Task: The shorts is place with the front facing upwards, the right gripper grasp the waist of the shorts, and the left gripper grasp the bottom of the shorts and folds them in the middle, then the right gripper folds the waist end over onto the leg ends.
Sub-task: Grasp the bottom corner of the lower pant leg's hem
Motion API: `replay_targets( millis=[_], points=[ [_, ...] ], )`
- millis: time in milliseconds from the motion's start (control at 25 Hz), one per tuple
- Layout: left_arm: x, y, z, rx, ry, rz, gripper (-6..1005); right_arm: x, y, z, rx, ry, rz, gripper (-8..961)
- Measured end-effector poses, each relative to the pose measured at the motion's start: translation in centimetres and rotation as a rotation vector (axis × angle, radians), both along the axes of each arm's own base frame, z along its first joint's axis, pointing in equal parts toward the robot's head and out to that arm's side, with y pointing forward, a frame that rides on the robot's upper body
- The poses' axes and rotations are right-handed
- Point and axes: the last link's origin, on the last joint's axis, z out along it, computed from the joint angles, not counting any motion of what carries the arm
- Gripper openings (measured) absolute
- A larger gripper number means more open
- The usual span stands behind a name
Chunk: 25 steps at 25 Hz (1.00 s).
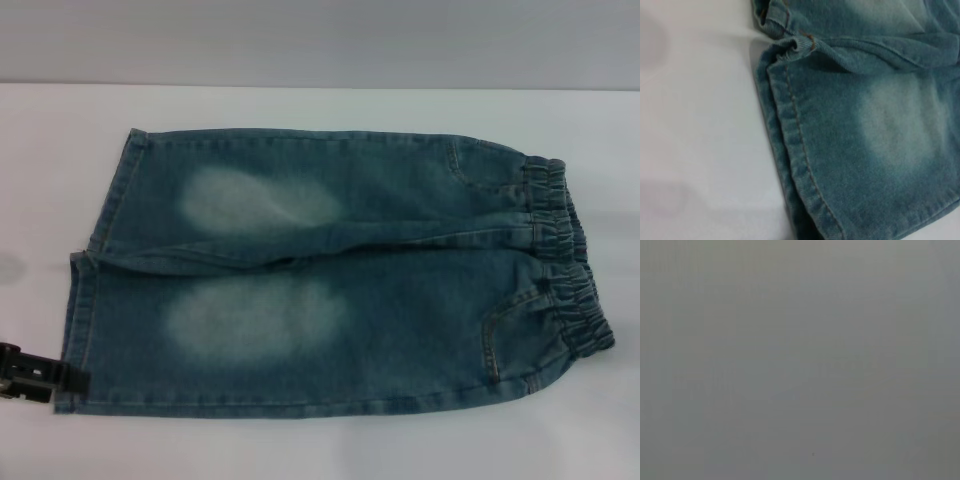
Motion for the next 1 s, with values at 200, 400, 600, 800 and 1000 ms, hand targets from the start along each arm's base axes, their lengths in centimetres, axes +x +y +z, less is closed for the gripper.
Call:
replay_targets(
  millis=[200, 400, 600, 800, 1000],
  points=[
    [-0.02, -0.01, 0.06, 0.0, 0.001, 0.0, 791, -0.08, 0.07, 0.01, 0.0, 0.0, 0.003, 680],
    [-0.08, 0.02, 0.09, 0.003, 0.004, 0.001, 791, -0.16, 0.2, 0.07, 0.001, -0.002, 0.006, 680],
    [-0.09, 0.06, 0.08, 0.004, 0.006, 0.0, 790, -0.37, 0.43, 0.06, 0.0, -0.002, 0.013, 680],
    [-0.09, 0.05, -0.05, 0.004, 0.006, 0.001, 789, -0.43, 0.6, 0.02, -0.004, 0.0, 0.012, 680],
    [-0.1, 0.07, -0.09, 0.006, 0.006, 0.001, 788, -0.53, 0.76, 0.05, -0.002, 0.001, 0.014, 679]
  ],
)
